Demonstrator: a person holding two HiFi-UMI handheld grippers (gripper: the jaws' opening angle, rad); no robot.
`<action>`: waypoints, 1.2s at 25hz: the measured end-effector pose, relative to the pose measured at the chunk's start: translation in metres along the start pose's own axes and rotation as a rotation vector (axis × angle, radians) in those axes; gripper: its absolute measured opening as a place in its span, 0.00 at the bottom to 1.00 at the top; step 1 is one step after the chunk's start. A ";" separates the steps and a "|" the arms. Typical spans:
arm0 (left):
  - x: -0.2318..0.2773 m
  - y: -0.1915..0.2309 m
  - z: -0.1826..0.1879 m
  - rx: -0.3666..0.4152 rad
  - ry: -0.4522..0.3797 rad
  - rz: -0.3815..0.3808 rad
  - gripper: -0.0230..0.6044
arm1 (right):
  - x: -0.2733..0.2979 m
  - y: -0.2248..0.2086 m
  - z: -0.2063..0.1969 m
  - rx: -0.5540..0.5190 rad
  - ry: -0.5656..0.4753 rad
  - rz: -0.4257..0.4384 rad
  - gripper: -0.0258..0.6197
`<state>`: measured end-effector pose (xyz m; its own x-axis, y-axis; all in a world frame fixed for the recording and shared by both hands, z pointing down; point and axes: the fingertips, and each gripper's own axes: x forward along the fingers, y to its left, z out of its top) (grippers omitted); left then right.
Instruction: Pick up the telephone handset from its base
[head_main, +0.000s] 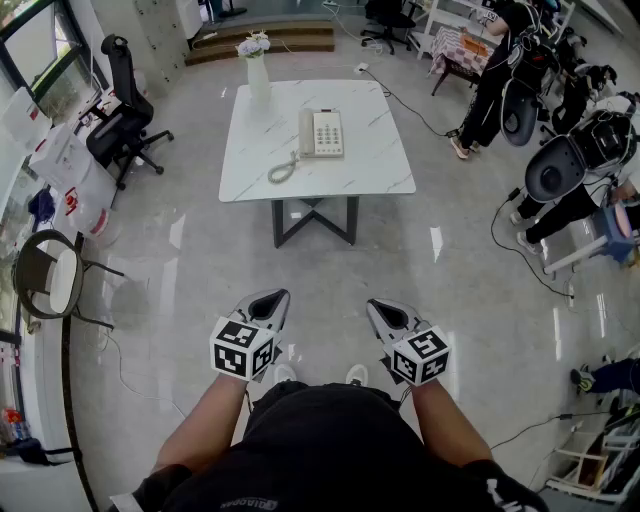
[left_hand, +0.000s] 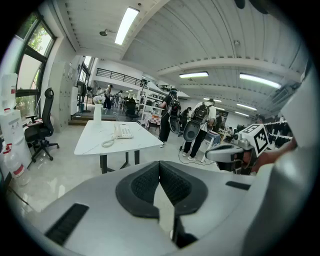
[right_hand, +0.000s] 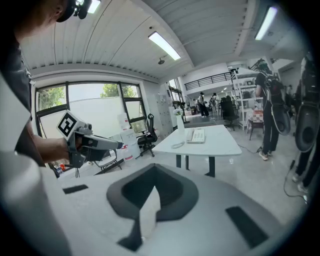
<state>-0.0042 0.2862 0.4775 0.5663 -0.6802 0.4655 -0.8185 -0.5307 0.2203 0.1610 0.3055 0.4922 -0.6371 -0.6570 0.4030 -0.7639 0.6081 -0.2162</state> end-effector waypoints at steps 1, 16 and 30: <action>0.000 0.000 0.000 0.000 0.000 0.001 0.04 | 0.000 0.000 0.000 0.000 0.000 0.001 0.04; 0.000 0.001 0.003 -0.005 -0.002 -0.001 0.04 | 0.003 0.012 0.008 0.025 -0.018 0.061 0.04; -0.011 0.014 0.003 -0.001 -0.024 -0.026 0.04 | 0.016 0.030 0.006 -0.015 0.009 0.002 0.04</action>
<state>-0.0218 0.2850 0.4730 0.5898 -0.6777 0.4392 -0.8033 -0.5481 0.2330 0.1269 0.3109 0.4870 -0.6378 -0.6514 0.4108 -0.7607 0.6162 -0.2040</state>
